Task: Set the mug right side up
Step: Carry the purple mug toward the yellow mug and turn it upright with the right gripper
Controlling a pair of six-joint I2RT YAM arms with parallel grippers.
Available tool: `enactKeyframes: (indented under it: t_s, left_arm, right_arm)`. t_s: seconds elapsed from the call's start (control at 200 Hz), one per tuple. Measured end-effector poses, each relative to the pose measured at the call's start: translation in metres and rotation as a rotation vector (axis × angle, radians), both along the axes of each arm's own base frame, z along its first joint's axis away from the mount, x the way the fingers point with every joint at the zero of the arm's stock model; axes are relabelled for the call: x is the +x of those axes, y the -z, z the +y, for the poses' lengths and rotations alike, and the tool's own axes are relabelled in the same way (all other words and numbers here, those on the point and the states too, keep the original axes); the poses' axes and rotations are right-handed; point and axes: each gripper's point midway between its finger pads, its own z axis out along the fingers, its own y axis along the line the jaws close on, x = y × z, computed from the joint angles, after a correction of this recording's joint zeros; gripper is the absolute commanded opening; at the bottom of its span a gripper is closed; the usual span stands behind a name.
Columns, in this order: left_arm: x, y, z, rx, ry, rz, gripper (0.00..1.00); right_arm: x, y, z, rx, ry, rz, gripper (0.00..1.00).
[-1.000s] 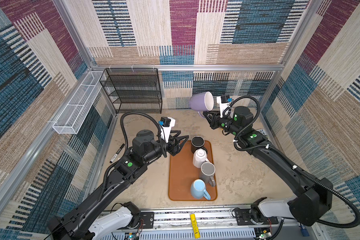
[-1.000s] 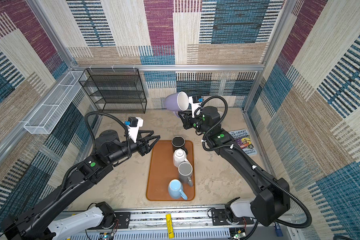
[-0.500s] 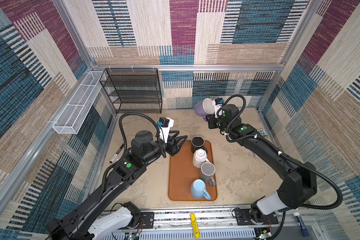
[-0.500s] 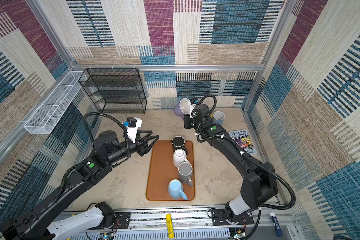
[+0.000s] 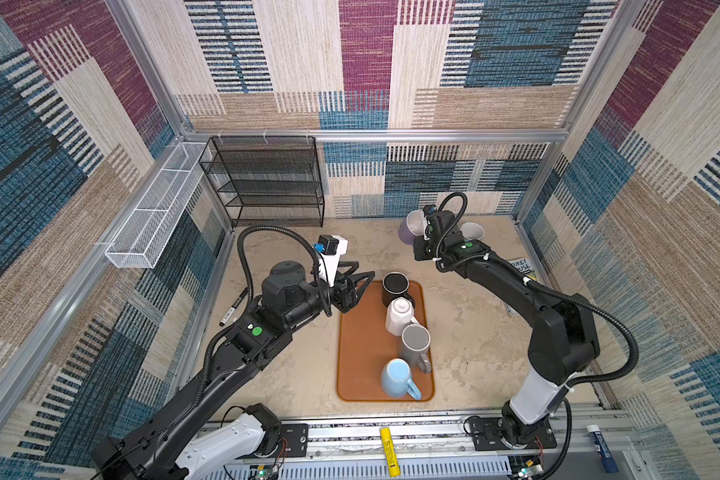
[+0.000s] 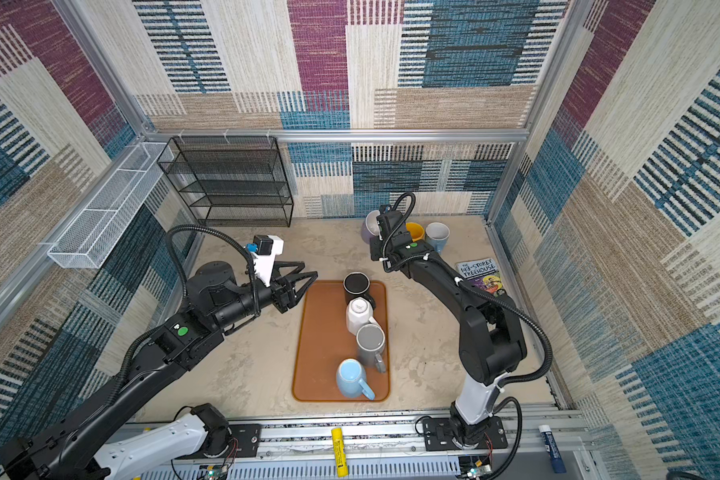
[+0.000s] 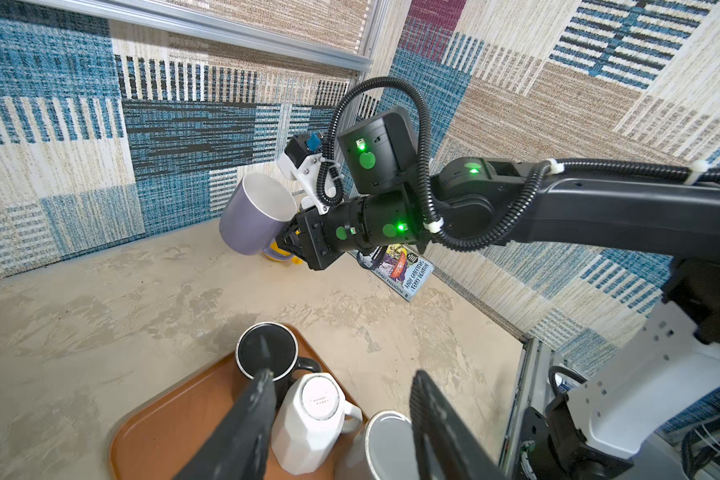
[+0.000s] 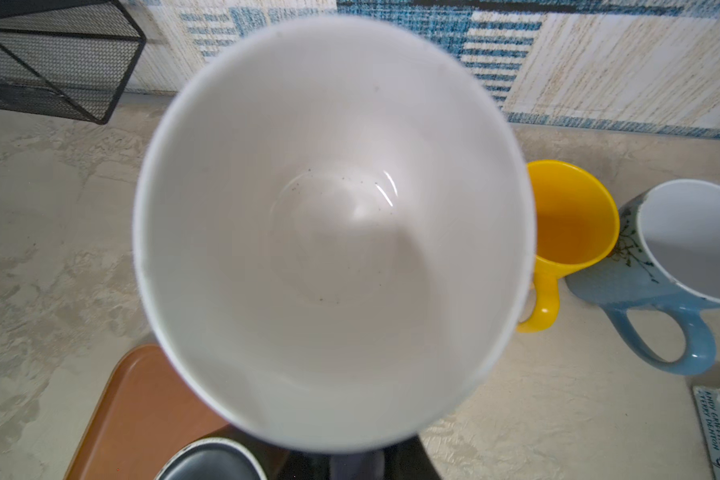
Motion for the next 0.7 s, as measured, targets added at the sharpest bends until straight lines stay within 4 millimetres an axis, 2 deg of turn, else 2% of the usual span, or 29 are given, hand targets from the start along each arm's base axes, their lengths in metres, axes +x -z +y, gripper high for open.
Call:
enactKeyframes:
  t_s: [0.27, 0.701]
  left_arm:
    - [0.0, 0.007, -0.003, 0.021, 0.021, 0.018, 0.54]
    - [0.0, 0.012, -0.009, 0.043, 0.05, 0.035, 0.53]
  right_arm:
    - [0.014, 0.031, -0.017, -0.054, 0.057, 0.063, 0.0]
    - [0.038, 0.043, -0.032, -0.05, 0.107, 0.079, 0.0]
